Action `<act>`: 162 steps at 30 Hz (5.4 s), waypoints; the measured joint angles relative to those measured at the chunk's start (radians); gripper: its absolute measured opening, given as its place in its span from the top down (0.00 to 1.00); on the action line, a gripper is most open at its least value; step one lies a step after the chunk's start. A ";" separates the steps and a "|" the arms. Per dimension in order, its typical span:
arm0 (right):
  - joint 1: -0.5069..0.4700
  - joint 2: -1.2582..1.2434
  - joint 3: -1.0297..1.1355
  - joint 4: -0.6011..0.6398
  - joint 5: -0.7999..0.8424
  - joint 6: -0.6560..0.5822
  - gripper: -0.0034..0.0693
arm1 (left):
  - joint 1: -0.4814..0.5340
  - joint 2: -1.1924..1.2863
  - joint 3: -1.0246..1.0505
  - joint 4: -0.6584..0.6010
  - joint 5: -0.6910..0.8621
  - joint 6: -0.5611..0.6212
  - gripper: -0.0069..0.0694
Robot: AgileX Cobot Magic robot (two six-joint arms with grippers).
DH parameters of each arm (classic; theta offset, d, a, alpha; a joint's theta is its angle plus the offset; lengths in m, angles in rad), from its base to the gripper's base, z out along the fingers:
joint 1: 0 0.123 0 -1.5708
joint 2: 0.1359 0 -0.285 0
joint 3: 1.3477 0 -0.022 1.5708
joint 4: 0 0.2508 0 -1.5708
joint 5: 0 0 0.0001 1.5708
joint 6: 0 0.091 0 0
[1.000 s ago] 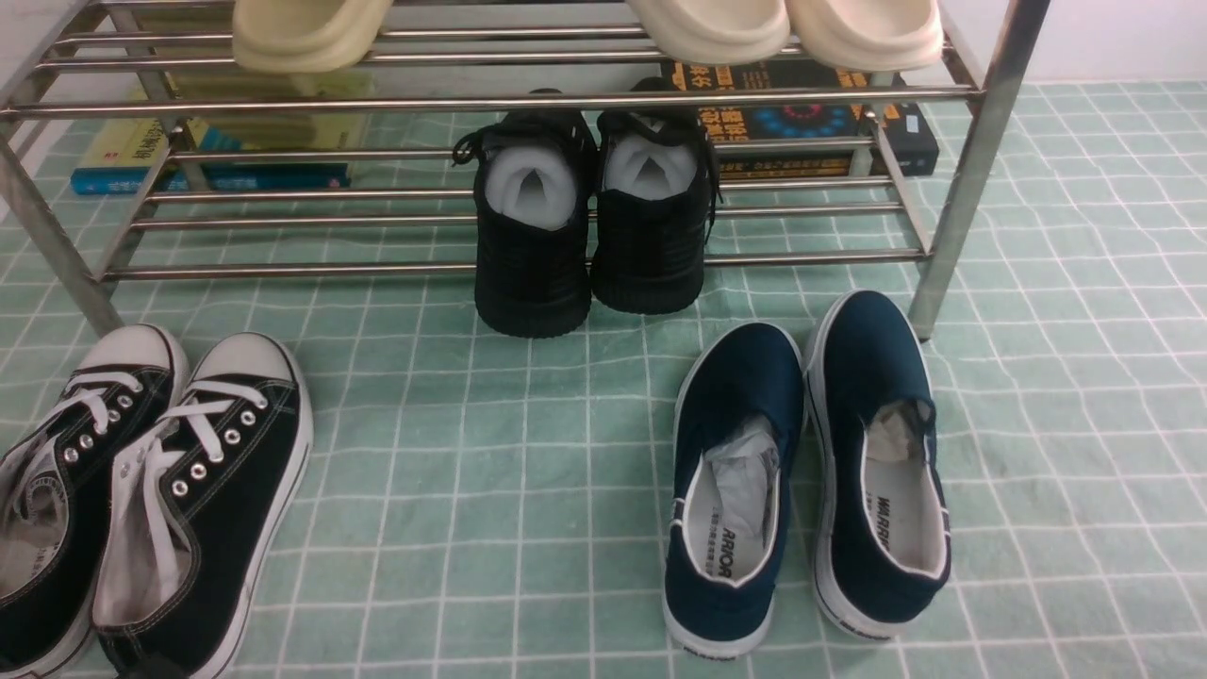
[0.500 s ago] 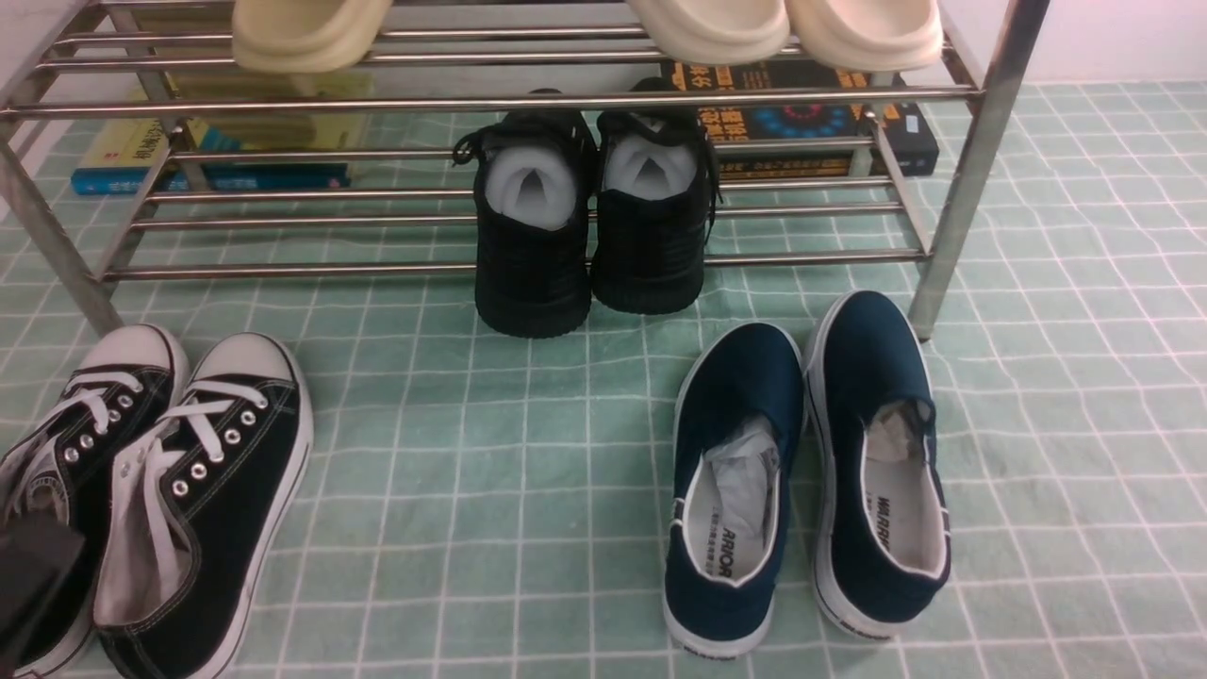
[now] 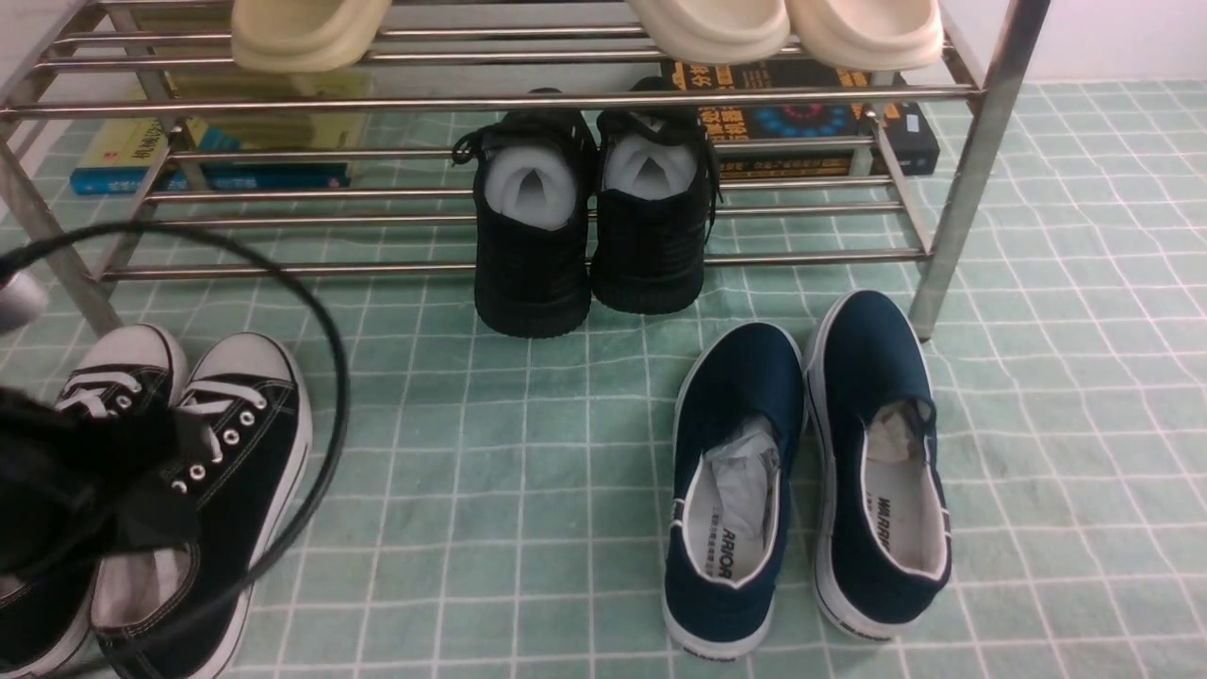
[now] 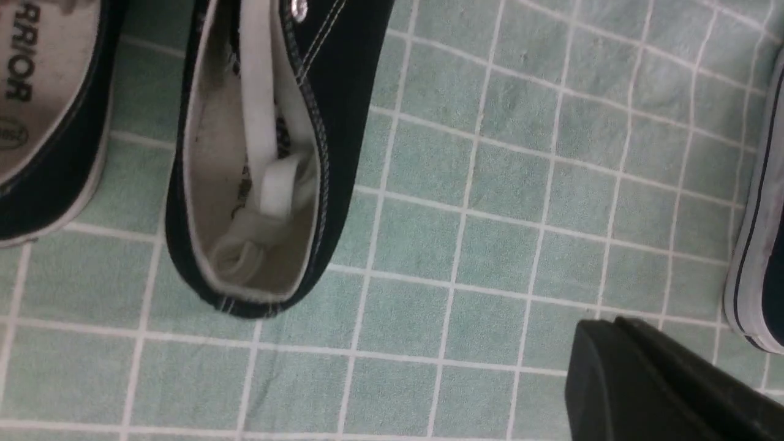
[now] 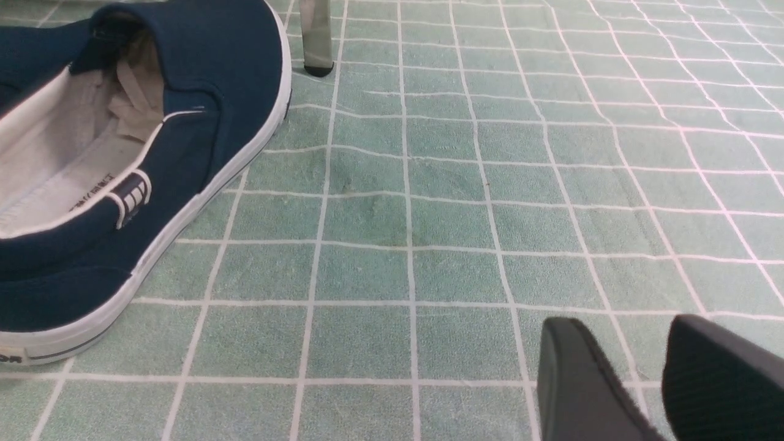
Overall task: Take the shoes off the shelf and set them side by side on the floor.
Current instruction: 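Grasp a shoe standing on the lower shelf of the shoe rack with the left gripper, then set the held shoe down on the floor in front of the rack with the left gripper, then reach toward the shoe rack and grasp a shoe on it with the right gripper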
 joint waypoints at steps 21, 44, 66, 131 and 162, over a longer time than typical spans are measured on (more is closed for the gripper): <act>0.000 0.000 0.000 0.000 0.000 0.000 0.62 | -0.335 0.565 -0.478 0.117 -0.416 -0.302 0.37; 0.000 0.000 0.000 0.000 0.000 0.000 0.62 | -0.337 0.783 -0.484 0.127 -0.695 -0.345 0.78; 0.000 0.000 0.000 0.000 0.000 0.000 0.62 | -0.336 0.266 -0.180 0.408 -0.184 -0.606 0.88; 0.000 0.000 0.011 0.718 -0.265 0.293 0.62 | -0.337 0.388 -0.417 0.368 -0.106 -0.268 0.83; 0.330 1.617 -1.374 0.827 0.732 -0.314 0.94 | 0.069 0.394 -0.435 0.405 0.153 -0.189 0.89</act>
